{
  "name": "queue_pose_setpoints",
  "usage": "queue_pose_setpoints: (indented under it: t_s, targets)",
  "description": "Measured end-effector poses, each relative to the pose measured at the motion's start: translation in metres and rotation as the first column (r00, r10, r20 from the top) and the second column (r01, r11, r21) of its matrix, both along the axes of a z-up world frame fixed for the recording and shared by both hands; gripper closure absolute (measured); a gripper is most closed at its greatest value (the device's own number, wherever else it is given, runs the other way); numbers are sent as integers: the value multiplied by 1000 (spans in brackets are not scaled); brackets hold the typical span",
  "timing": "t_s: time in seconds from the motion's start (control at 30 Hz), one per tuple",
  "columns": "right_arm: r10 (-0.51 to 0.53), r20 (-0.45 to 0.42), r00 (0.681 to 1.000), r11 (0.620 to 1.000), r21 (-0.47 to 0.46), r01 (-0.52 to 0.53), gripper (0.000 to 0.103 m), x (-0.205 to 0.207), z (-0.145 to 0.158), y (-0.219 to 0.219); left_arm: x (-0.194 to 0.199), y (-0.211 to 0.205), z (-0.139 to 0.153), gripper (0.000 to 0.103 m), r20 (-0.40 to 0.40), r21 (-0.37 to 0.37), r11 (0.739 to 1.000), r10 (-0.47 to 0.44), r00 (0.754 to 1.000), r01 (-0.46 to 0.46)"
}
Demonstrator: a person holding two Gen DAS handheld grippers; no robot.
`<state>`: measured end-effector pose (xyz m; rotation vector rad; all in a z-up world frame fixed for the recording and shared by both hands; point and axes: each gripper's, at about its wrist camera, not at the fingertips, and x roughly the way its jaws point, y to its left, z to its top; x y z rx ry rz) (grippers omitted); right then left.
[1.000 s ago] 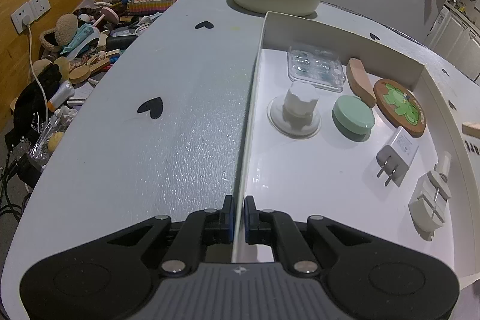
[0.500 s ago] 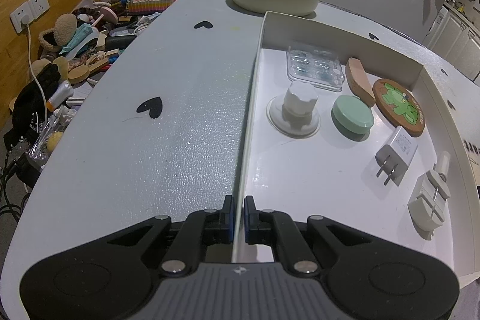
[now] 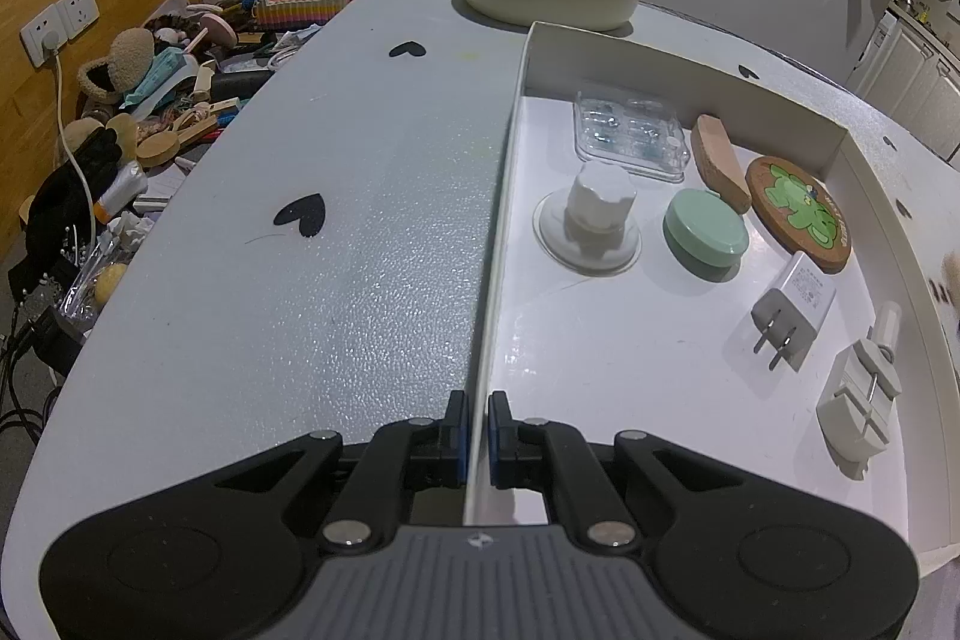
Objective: Organize rigid objects
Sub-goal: 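Carry the popsicle stick into the tray beside the charger and release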
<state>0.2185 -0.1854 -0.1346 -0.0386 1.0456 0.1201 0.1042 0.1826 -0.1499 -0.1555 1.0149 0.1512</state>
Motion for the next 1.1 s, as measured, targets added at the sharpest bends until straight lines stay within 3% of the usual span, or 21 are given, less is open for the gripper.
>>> queue_pose_setpoints:
  t_s: [0.23, 0.4, 0.6, 0.77, 1.1]
  targets:
    - [143, 113, 983, 984, 94, -154, 69, 3, 56, 39, 0, 0, 0, 96, -2, 2, 1000, -2, 1000, 2]
    - [332, 98, 938, 929, 141, -343, 69, -3, 62, 93, 0, 0, 0, 97, -2, -1, 1000, -1, 1000, 1]
    - [520, 15, 854, 842, 164, -515, 69, -18, 43, 151, 1, 0, 0, 96, -2, -2, 1000, 2, 1000, -2]
    - [593, -55, 804, 796, 190, -574, 69, -31, 20, 178, 0, 0, 0, 96, -2, -3, 1000, 3, 1000, -3]
    - [603, -161, 781, 797, 171, -580, 67, -39, -10, 193, 0, 0, 0, 96, -1, -4, 1000, 3, 1000, -3]
